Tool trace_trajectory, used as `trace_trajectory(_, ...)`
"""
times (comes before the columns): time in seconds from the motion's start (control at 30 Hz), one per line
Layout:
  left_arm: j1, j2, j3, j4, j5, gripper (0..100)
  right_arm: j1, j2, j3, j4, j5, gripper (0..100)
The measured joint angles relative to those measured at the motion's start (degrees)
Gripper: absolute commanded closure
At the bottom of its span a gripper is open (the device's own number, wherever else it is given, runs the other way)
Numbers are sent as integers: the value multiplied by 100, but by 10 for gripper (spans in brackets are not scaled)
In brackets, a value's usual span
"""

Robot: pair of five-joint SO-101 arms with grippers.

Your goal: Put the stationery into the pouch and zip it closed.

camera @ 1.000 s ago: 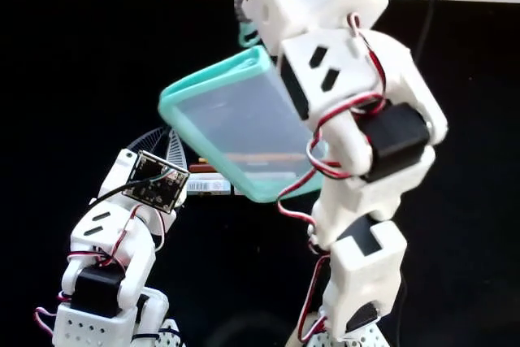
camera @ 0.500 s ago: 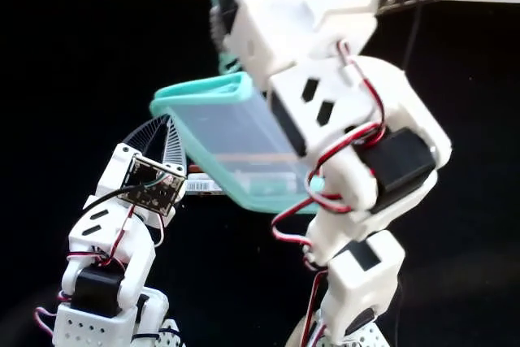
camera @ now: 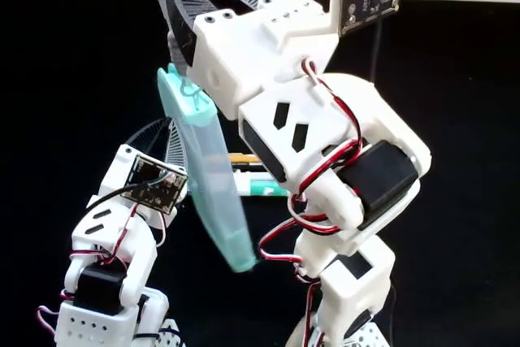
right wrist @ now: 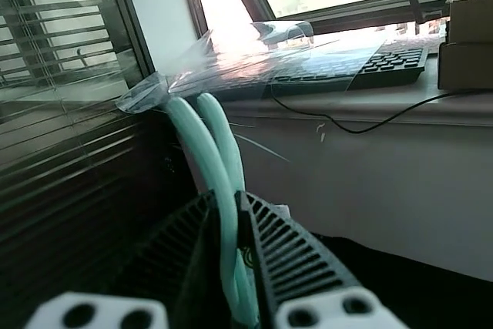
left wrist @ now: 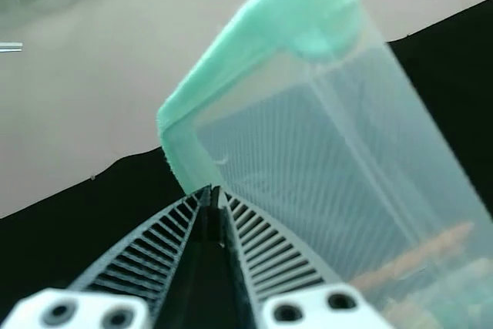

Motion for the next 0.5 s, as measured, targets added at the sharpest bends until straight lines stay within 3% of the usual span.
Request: trace_trajectory(0.5,-9,0,0,0,0,993,-782,-536,0,440,9,991)
